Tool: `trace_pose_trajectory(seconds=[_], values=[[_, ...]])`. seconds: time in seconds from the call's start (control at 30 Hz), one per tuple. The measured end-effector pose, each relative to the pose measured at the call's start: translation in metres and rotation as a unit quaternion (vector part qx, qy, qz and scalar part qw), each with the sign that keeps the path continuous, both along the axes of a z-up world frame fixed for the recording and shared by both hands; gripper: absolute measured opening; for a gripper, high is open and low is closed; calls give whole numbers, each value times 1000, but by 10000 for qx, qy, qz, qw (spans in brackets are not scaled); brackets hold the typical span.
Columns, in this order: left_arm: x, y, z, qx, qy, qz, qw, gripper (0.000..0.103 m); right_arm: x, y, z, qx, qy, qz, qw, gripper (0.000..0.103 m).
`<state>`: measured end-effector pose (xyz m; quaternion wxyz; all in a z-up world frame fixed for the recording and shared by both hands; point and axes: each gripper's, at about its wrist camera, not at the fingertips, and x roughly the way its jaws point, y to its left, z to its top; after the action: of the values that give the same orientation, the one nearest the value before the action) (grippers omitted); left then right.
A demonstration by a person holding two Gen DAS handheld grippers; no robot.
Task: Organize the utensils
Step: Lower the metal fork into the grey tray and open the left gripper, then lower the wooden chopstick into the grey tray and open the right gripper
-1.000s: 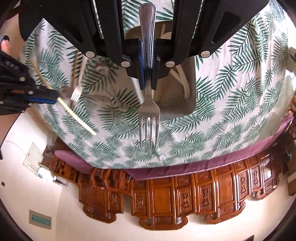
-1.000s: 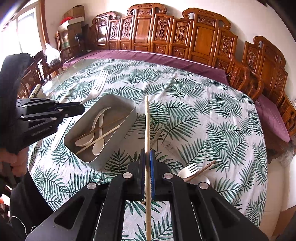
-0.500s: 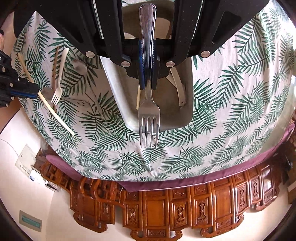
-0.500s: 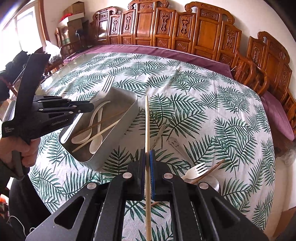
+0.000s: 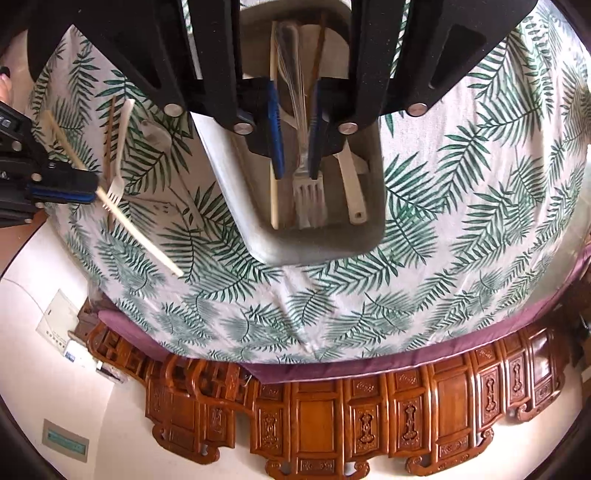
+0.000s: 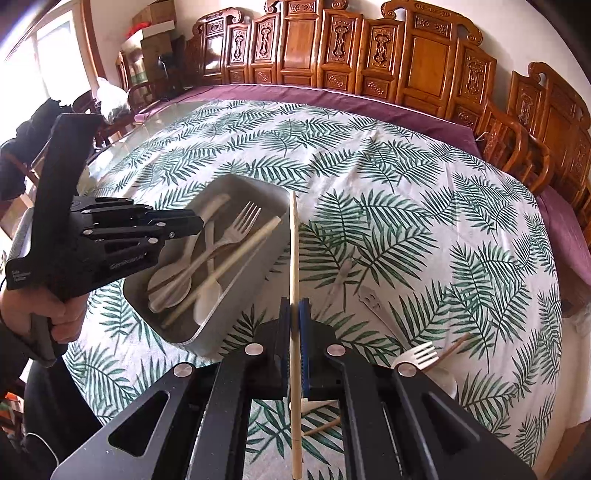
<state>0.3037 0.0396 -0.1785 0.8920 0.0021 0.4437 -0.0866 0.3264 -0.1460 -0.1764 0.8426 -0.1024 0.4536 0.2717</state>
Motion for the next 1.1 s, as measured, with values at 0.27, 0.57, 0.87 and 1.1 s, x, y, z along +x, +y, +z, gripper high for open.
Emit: trace_pose_trajectory(seconds=[0.27, 0.57, 0.87, 1.1], values=[[-32, 24, 36, -110, -365, 254, 9990, 21, 0, 22, 13, 233, 74, 58, 9997, 6], [-67, 57, 66, -16, -809, 491, 9955, 29, 7, 53, 12, 329, 194, 64, 9992, 6], [-91, 81, 68, -43, -837, 616, 9946, 44, 15, 86, -4, 338, 332, -44, 9989, 6], [-100, 93, 71, 39, -1030, 656, 9925, 74, 25, 106, -21, 323, 407, -226, 9984, 6]])
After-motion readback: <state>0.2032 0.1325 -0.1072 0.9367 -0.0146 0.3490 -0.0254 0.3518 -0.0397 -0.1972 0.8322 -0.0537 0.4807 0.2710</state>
